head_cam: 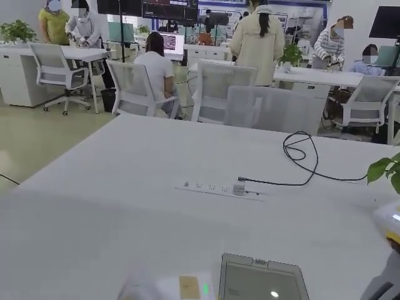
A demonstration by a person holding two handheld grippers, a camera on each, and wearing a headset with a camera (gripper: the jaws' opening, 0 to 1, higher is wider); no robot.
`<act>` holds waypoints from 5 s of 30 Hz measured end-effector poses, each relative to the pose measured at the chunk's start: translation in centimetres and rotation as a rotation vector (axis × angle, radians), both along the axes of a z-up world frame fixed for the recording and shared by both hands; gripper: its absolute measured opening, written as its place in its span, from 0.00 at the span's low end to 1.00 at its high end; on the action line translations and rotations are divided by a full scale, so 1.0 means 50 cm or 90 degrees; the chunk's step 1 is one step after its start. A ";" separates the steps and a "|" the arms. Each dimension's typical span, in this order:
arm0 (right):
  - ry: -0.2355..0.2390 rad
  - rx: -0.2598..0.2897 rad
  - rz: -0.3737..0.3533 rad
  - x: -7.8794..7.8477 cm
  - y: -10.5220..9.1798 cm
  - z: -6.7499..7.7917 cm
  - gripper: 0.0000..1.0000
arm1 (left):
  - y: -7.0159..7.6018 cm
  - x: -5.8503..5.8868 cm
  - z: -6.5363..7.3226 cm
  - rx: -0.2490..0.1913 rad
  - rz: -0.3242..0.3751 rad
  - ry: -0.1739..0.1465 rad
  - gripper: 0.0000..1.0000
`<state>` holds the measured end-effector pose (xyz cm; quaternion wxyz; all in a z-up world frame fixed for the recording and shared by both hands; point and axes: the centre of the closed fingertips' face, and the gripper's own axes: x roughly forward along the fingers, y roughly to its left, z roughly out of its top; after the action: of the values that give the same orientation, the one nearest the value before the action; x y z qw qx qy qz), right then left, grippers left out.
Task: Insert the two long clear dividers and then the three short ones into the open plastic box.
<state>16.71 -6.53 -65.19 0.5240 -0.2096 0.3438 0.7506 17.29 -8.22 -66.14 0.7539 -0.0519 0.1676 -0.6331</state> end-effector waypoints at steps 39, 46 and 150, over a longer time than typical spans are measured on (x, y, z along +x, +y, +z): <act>-0.063 -0.026 -0.049 0.063 -0.025 -0.024 0.03 | 0.073 0.035 -0.049 0.059 0.079 -0.033 0.36; -0.081 -0.042 -0.062 0.086 -0.034 -0.037 0.03 | 0.105 0.046 -0.065 0.076 0.105 -0.033 0.51; -0.223 -0.211 -0.077 0.215 -0.070 -0.336 0.08 | 0.176 0.043 -0.140 0.136 0.131 -0.017 0.92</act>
<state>27.45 -10.02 -81.96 0.5779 -0.3988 0.3781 0.6033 19.43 0.57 -73.13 0.8184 0.0203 0.2174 -0.5315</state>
